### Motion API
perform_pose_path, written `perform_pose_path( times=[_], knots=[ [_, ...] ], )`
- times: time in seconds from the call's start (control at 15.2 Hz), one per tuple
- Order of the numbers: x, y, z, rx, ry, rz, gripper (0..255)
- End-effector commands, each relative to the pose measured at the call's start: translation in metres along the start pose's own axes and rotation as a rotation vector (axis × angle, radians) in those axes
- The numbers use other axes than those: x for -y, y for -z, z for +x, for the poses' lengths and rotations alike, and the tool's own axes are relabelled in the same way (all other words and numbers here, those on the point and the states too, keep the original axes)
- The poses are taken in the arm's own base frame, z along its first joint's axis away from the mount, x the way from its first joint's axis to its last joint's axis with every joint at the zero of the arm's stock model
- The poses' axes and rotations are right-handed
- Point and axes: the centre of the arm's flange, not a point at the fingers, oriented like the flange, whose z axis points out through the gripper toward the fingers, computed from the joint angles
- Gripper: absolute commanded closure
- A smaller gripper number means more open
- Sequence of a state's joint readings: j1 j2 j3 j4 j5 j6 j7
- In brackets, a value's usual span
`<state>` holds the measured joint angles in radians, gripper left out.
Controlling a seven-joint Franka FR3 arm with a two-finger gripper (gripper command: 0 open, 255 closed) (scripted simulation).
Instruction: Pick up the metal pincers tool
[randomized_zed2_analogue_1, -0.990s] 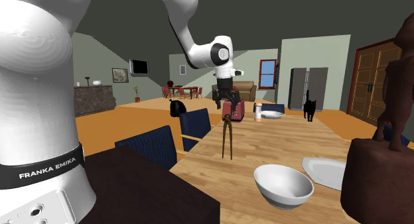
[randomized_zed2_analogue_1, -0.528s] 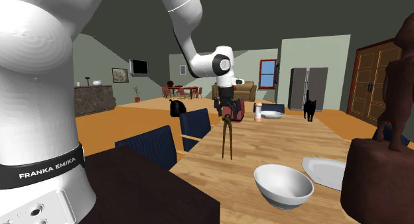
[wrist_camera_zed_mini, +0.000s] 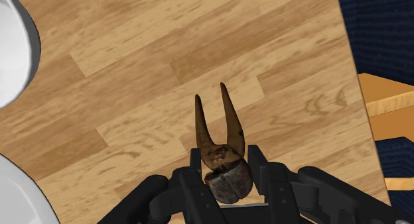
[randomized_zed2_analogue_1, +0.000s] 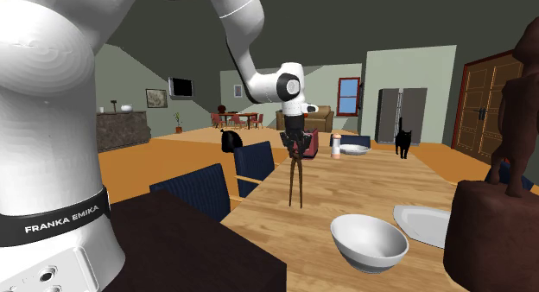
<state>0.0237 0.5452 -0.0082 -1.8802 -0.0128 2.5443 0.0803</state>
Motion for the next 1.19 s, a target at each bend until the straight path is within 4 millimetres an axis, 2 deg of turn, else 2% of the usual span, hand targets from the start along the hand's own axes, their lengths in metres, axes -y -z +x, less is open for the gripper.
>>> perform_pose_path(
  times=[0.0, 0.26, 1.12],
  knots=[
    [0.0, 0.0, 0.0, 0.001, 0.0, 0.0, 255],
    [0.0, 0.0, -0.001, 0.001, 0.0, 0.0, 255],
    [0.0, 0.068, 0.008, 0.001, 0.0, 0.0, 255]
  ],
)
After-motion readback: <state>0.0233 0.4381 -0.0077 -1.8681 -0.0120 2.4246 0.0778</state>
